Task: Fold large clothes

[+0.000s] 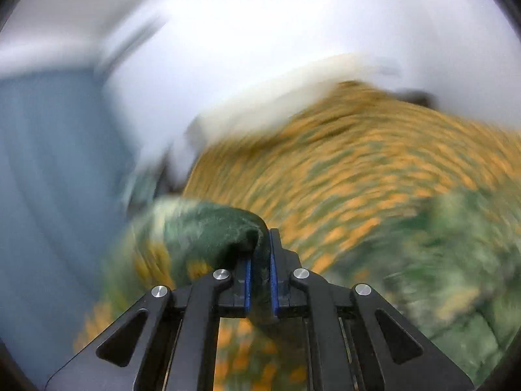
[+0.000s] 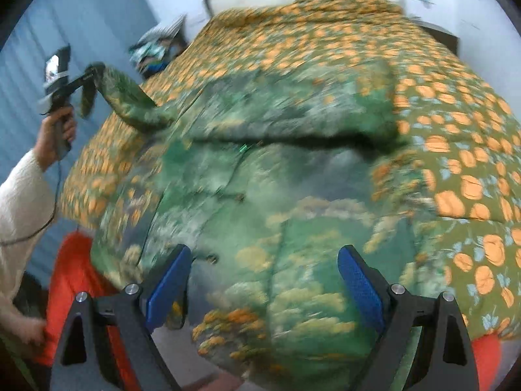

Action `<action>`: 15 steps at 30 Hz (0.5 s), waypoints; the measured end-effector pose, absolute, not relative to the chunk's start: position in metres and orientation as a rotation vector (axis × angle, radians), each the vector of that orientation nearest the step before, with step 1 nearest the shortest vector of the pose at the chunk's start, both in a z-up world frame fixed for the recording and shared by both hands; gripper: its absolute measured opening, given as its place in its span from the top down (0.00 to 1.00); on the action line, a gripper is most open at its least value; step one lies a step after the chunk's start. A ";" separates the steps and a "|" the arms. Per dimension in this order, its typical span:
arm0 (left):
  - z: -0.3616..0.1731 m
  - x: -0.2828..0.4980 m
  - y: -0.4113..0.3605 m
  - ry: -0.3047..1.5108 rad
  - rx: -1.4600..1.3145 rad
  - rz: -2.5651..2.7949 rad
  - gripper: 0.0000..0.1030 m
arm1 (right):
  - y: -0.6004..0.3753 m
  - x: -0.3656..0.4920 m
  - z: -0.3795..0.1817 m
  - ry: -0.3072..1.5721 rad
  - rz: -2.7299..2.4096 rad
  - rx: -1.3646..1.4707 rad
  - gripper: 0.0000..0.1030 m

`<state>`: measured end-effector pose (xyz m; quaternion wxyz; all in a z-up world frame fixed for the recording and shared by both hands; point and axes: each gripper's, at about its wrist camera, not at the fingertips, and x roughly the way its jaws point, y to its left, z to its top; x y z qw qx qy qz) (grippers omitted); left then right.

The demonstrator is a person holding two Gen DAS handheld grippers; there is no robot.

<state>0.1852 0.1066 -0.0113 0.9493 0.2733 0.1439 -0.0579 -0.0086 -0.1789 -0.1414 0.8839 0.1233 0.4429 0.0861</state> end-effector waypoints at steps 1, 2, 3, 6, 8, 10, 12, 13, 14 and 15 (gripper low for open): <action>-0.017 0.175 0.071 0.260 0.644 -0.177 0.92 | -0.186 -0.009 -0.139 0.908 0.165 0.274 0.12; -0.029 0.164 0.032 0.237 0.740 -0.242 0.90 | -0.196 -0.011 -0.136 0.888 0.144 0.300 0.12; -0.048 0.154 -0.002 0.225 0.830 -0.297 0.82 | -0.205 -0.013 -0.134 0.868 0.123 0.321 0.12; -0.119 0.131 -0.074 0.310 1.020 -0.434 0.20 | -0.228 -0.023 -0.127 0.829 0.070 0.360 0.12; -0.163 0.118 -0.089 0.372 1.081 -0.498 0.05 | -0.241 -0.031 -0.125 0.816 0.044 0.375 0.12; -0.187 0.100 -0.085 0.444 1.113 -0.522 0.05 | -0.252 -0.039 -0.122 0.805 0.022 0.378 0.12; -0.196 0.092 -0.065 0.532 1.078 -0.523 0.05 | -0.263 -0.047 -0.120 0.797 -0.006 0.374 0.12; -0.194 0.092 -0.053 0.573 1.038 -0.513 0.05 | -0.269 -0.048 -0.121 0.799 -0.018 0.374 0.12; -0.188 0.093 -0.037 0.623 0.973 -0.500 0.05 | -0.274 -0.048 -0.123 0.804 -0.024 0.376 0.12; -0.178 0.096 -0.019 0.665 0.895 -0.485 0.04 | -0.279 -0.047 -0.125 0.810 -0.029 0.379 0.12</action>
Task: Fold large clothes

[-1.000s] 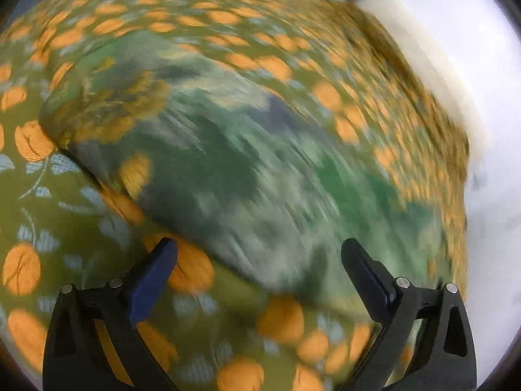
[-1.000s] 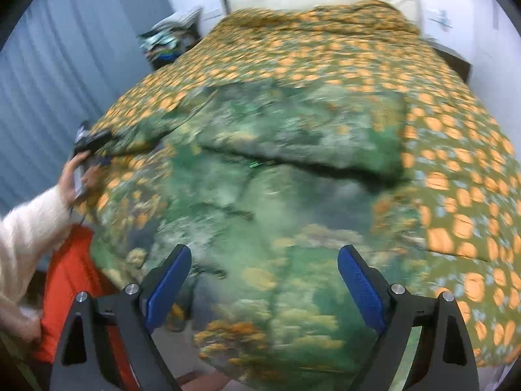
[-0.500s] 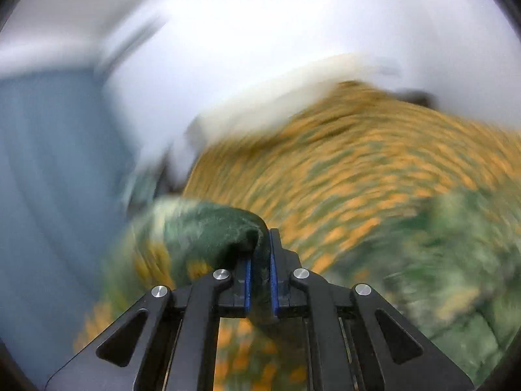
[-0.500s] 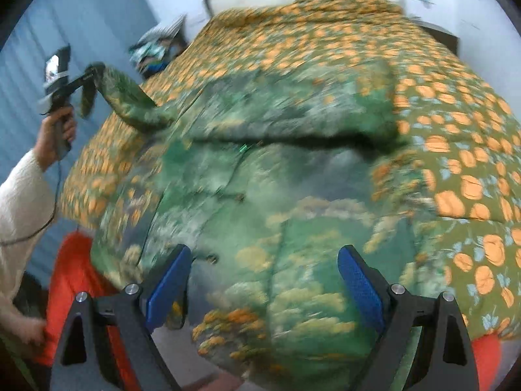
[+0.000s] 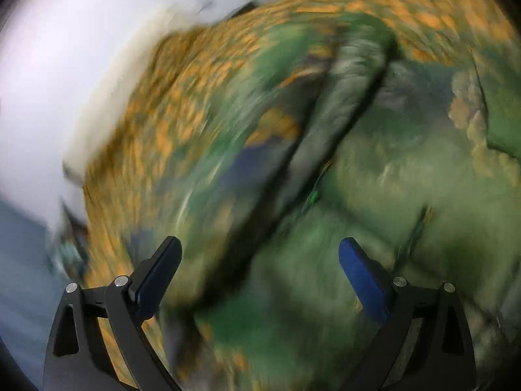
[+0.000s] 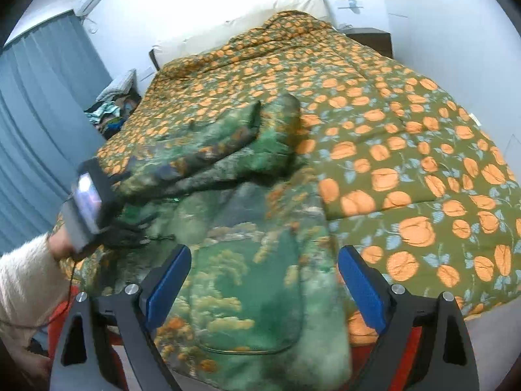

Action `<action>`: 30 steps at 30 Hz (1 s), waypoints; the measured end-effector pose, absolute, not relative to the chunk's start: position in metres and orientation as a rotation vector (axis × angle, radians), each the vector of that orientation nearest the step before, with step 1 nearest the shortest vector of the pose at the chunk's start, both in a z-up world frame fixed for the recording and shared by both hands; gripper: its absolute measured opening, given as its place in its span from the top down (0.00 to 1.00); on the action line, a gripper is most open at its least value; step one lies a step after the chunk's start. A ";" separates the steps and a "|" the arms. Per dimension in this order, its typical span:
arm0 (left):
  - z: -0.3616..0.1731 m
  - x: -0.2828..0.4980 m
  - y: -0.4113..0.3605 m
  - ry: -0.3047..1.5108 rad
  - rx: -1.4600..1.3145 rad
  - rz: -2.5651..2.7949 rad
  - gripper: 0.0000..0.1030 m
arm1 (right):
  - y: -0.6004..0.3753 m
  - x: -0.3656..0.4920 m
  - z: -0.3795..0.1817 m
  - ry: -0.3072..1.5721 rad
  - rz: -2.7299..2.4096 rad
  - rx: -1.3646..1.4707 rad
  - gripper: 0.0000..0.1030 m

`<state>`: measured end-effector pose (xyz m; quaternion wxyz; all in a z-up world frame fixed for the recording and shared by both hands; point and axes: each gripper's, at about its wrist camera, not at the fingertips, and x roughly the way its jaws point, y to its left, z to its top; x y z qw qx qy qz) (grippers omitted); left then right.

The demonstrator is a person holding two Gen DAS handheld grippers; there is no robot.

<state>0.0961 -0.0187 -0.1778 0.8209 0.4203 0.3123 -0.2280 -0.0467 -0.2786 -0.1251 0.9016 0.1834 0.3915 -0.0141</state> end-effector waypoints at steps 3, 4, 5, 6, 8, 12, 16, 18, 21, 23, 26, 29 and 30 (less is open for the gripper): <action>-0.141 0.120 0.031 0.730 0.657 -0.401 0.01 | -0.286 -0.028 -0.130 0.816 -0.021 0.399 0.12; -0.126 0.137 0.053 0.749 0.546 -0.348 0.01 | -0.287 -0.015 -0.130 0.812 0.001 0.407 0.12; -0.117 0.151 0.070 0.769 0.450 -0.313 0.01 | -0.288 0.001 -0.129 0.805 0.023 0.416 0.12; -0.110 0.161 0.090 0.794 0.358 -0.288 0.00 | -0.289 0.019 -0.128 0.805 0.044 0.423 0.12; -0.120 0.191 0.124 0.873 0.214 -0.268 0.00 | -0.289 0.065 -0.129 0.825 0.076 0.425 0.12; -0.169 0.202 0.125 0.930 0.258 -0.217 0.01 | -0.286 0.153 -0.143 0.869 0.103 0.423 0.12; -0.199 0.234 0.130 1.003 0.293 -0.105 0.43 | -0.281 0.216 -0.179 0.954 0.068 0.441 0.53; -0.201 0.241 0.161 1.021 0.265 0.014 0.59 | -0.268 0.226 -0.187 0.990 0.102 0.480 0.78; -0.217 0.249 0.213 1.091 0.211 0.114 0.71 | -0.235 0.226 -0.187 0.995 0.185 0.497 0.78; -0.220 0.241 0.229 1.107 0.175 0.097 0.71 | -0.223 0.228 -0.198 1.019 0.173 0.472 0.78; -0.204 0.217 0.232 1.051 0.167 0.066 0.42 | -0.224 0.228 -0.216 1.042 0.131 0.439 0.68; -0.172 0.186 0.233 0.938 0.104 0.023 0.10 | -0.225 0.212 -0.202 1.008 0.120 0.388 0.37; -0.162 0.176 0.230 0.906 0.091 0.001 0.07 | -0.224 0.203 -0.193 0.983 0.123 0.359 0.22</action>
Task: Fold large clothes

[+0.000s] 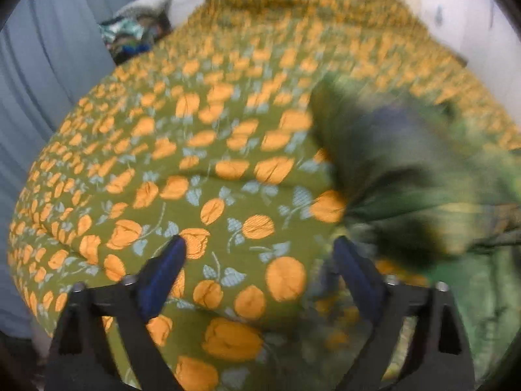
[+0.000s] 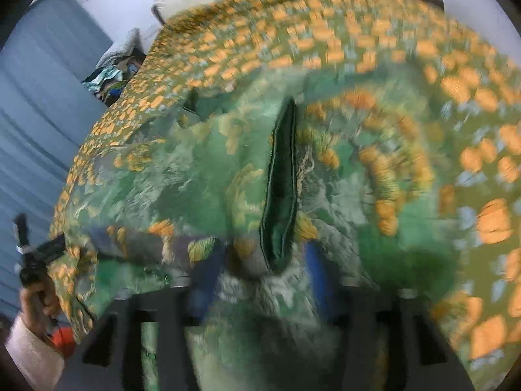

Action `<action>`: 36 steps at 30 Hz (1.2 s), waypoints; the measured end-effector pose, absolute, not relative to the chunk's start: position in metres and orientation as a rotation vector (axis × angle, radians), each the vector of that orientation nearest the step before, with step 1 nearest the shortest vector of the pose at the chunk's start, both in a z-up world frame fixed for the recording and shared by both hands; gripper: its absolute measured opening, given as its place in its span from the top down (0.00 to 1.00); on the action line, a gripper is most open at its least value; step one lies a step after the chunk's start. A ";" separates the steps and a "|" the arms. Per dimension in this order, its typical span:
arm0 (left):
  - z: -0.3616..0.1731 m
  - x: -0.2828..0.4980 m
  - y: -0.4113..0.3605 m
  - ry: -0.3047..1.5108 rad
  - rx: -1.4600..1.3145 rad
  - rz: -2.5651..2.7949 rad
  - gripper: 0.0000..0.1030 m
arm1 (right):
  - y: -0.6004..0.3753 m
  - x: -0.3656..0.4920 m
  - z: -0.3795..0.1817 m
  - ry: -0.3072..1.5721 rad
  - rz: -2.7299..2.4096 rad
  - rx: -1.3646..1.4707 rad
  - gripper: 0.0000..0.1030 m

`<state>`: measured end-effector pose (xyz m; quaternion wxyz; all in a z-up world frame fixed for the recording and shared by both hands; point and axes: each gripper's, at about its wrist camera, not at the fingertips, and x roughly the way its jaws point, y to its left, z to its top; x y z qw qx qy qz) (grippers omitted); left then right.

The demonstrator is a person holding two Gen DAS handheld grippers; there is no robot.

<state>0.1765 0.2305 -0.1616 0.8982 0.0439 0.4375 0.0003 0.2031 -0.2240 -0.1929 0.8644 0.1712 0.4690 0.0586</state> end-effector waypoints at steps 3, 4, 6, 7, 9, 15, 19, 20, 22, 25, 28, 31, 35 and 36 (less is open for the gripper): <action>-0.139 0.171 0.217 0.830 0.059 -0.101 0.04 | -0.218 0.170 -0.164 0.899 0.127 0.278 0.17; -0.136 0.172 0.209 0.826 0.070 -0.147 0.03 | -0.216 0.163 -0.157 0.891 0.134 0.261 0.17; -0.137 0.164 0.174 0.821 0.190 -0.204 0.03 | -0.211 0.155 -0.147 0.881 0.139 0.244 0.17; -0.139 0.162 0.161 0.807 0.259 -0.198 0.03 | -0.208 0.150 -0.142 0.871 0.151 0.245 0.17; -0.145 0.155 0.136 0.776 0.363 -0.141 0.03 | -0.205 0.142 -0.133 0.855 0.170 0.260 0.17; -0.135 0.189 0.127 0.743 0.221 -0.084 0.03 | -0.197 0.110 -0.105 0.777 0.201 0.327 0.17; -0.154 0.222 0.120 0.770 0.269 -0.042 0.00 | -0.192 0.115 -0.095 0.762 0.196 0.322 0.17; -0.191 0.242 0.128 0.922 0.327 0.037 0.01 | -0.190 0.118 -0.091 0.755 0.196 0.325 0.17; -0.234 0.255 0.152 1.098 0.272 0.062 0.05 | -0.190 0.118 -0.086 0.742 0.205 0.328 0.17; -0.228 0.246 0.171 1.054 0.192 0.056 0.03 | -0.185 0.116 -0.085 0.741 0.217 0.297 0.17; -0.195 0.227 0.162 0.954 0.254 0.057 0.04 | -0.178 0.112 -0.093 0.764 0.216 0.254 0.17; -0.154 0.193 0.157 0.866 0.240 0.045 0.02 | -0.174 0.103 -0.097 0.765 0.205 0.238 0.17; -0.105 0.147 0.147 0.765 0.208 0.057 0.01 | -0.169 0.087 -0.095 0.753 0.166 0.194 0.12; -0.096 0.136 0.145 0.741 0.208 0.063 0.00 | -0.168 0.083 -0.094 0.751 0.151 0.186 0.12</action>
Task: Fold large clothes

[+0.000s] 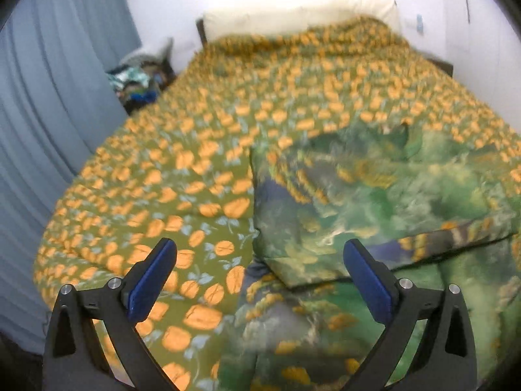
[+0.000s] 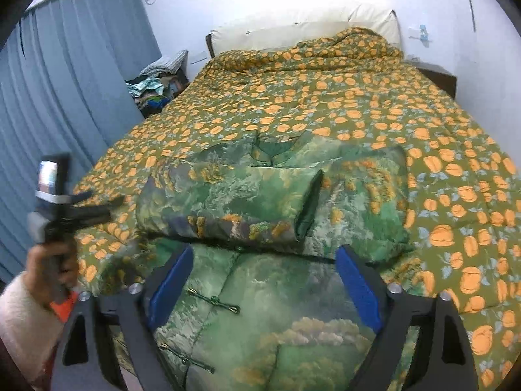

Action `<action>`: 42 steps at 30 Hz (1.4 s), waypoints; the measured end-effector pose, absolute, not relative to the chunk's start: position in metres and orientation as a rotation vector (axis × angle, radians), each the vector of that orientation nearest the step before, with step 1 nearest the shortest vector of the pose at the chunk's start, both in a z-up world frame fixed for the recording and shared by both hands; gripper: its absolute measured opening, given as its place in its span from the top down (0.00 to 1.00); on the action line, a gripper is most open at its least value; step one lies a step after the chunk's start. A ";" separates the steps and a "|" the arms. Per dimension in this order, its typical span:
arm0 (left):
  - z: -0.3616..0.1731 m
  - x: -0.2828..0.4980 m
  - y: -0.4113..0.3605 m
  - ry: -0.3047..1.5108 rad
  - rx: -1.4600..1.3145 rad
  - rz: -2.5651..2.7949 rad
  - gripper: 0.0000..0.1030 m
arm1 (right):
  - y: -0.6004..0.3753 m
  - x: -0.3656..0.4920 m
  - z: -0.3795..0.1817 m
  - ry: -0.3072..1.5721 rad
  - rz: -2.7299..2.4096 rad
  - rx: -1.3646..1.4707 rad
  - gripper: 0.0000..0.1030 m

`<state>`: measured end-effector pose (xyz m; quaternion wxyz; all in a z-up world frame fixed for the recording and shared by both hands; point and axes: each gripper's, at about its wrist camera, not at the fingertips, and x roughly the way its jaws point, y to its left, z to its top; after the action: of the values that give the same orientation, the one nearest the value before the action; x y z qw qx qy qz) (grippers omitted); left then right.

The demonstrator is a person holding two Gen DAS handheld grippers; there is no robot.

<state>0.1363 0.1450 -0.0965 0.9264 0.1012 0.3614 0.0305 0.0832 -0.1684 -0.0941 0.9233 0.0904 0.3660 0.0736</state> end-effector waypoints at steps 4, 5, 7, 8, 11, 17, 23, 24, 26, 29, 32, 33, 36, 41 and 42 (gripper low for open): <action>-0.072 0.104 0.136 0.684 0.203 0.062 0.00 | -0.173 0.068 -0.084 0.738 0.107 0.182 0.11; -0.069 0.098 0.134 0.678 0.203 0.060 0.00 | -0.175 0.065 -0.082 0.737 0.095 0.184 0.11; -0.061 0.089 0.129 0.663 0.198 0.055 0.00 | -0.178 0.061 -0.078 0.737 0.070 0.179 0.10; -0.057 0.083 0.126 0.658 0.194 0.050 0.00 | -0.179 0.059 -0.076 0.735 0.055 0.176 0.10; -0.054 0.075 0.119 0.660 0.191 0.037 0.00 | -0.183 0.053 -0.071 0.733 0.017 0.169 0.10; -0.049 0.064 0.110 0.667 0.199 0.022 0.00 | -0.188 0.045 -0.067 0.747 -0.053 0.157 0.10; -0.047 0.055 0.103 0.687 0.191 -0.015 0.00 | -0.185 0.040 -0.065 0.764 -0.088 0.133 0.10; -0.047 0.054 0.101 0.691 0.188 -0.023 0.00 | -0.184 0.039 -0.064 0.767 -0.091 0.129 0.10; -0.047 0.052 0.098 0.701 0.185 -0.036 0.00 | -0.182 0.036 -0.063 0.770 -0.090 0.123 0.10; -0.048 0.049 0.092 0.719 0.180 -0.059 0.00 | -0.181 0.033 -0.060 0.770 -0.101 0.105 0.10; -0.049 0.046 0.087 0.732 0.175 -0.076 0.00 | -0.177 0.031 -0.058 0.774 -0.120 0.076 0.10; -0.049 0.045 0.085 0.735 0.175 -0.080 0.00 | -0.177 0.030 -0.058 0.776 -0.127 0.066 0.10; -0.051 0.042 0.081 0.745 0.176 -0.092 0.00 | -0.175 0.028 -0.057 0.780 -0.130 0.051 0.10; -0.055 0.040 0.076 0.768 0.167 -0.116 0.00 | -0.173 0.025 -0.055 0.780 -0.153 0.015 0.10; -0.055 0.039 0.075 0.771 0.167 -0.119 0.00 | -0.172 0.025 -0.055 0.779 -0.159 0.009 0.10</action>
<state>0.0393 0.0750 -0.0555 0.9215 0.0814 0.3752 -0.0579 0.0247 -0.1721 -0.0548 0.9219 0.0043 0.3795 -0.0776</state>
